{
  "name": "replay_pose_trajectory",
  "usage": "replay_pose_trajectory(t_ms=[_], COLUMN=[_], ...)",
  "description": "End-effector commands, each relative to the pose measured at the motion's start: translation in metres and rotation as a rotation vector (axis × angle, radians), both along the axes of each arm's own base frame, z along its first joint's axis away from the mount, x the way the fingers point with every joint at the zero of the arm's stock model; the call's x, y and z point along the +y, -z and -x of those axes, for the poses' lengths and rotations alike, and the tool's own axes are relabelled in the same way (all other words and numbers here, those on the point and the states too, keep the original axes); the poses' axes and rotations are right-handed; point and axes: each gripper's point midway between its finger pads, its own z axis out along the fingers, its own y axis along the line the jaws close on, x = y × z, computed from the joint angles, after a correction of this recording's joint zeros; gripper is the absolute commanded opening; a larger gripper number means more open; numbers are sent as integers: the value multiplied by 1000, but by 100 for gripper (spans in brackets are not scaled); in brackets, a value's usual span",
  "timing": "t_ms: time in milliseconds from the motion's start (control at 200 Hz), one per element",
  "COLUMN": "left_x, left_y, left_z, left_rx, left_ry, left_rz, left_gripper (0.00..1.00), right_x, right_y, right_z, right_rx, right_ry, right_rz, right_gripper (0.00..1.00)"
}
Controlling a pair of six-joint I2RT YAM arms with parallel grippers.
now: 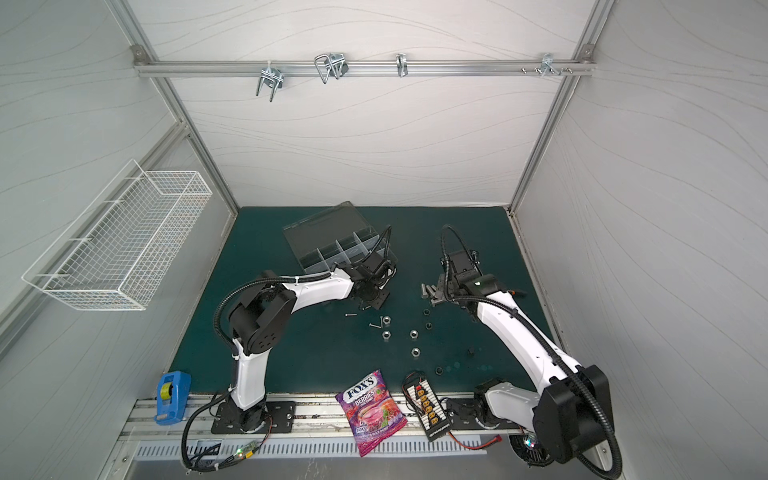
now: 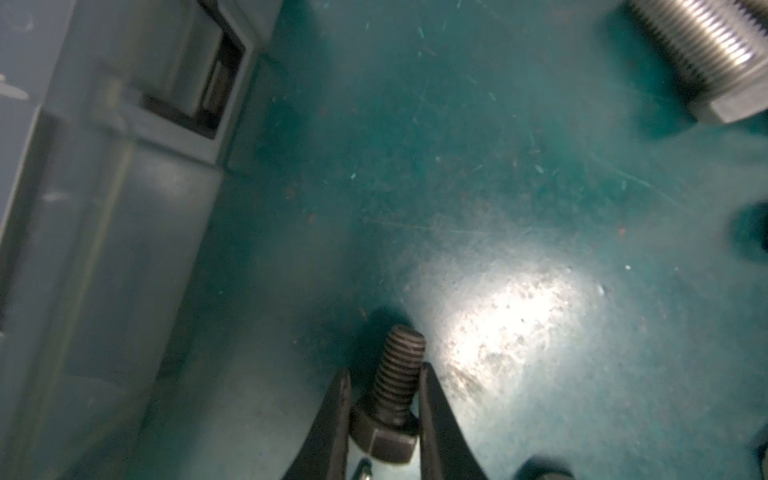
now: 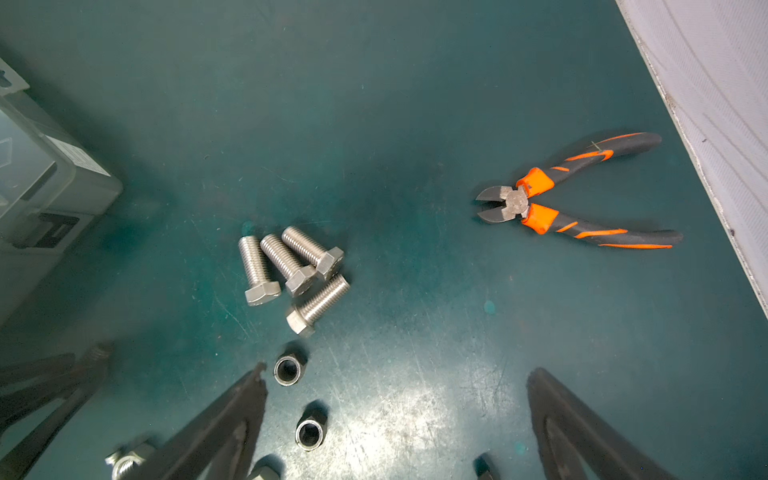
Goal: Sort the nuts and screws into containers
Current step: 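Lower the left gripper onto the last black bolt and close on it, then lift the black bolt with the left gripper and drop it into the compartment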
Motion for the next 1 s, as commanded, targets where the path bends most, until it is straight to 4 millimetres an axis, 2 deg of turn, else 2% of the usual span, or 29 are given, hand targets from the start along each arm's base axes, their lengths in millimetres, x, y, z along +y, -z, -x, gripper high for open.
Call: replay_pose_trajectory(t_ms=[0,190,250,380,535,640,720,995], left_x=[-2,15,27,64,111,130,134,127], left_y=[-36,-77,-85,-98,-94,-86,-82,-69], left_z=[-8,-21,-26,-38,-49,-52,-54,-59], left_rx=[-76,-171,-186,-210,-193,-176,-168,-136], left_ry=[-22,-88,-126,-246,-366,-404,-413,-404], left_rz=[45,80,94,126,136,116,108,119], left_gripper=[7,6,5,5,5,5,6,8], right_x=[-3,-3,-4,-3,-2,-1,0,-1], right_y=[-6,-5,-5,-6,-5,-4,-4,-3], right_z=[3,4,4,3,2,1,1,3], right_rx=[-18,-15,-15,-17,-17,-17,-15,-11], right_ry=[14,14,14,14,11,11,9,7], right_rz=[1,6,5,2,-2,-8,-9,-5], right_gripper=[99,99,99,99,99,99,99,99])
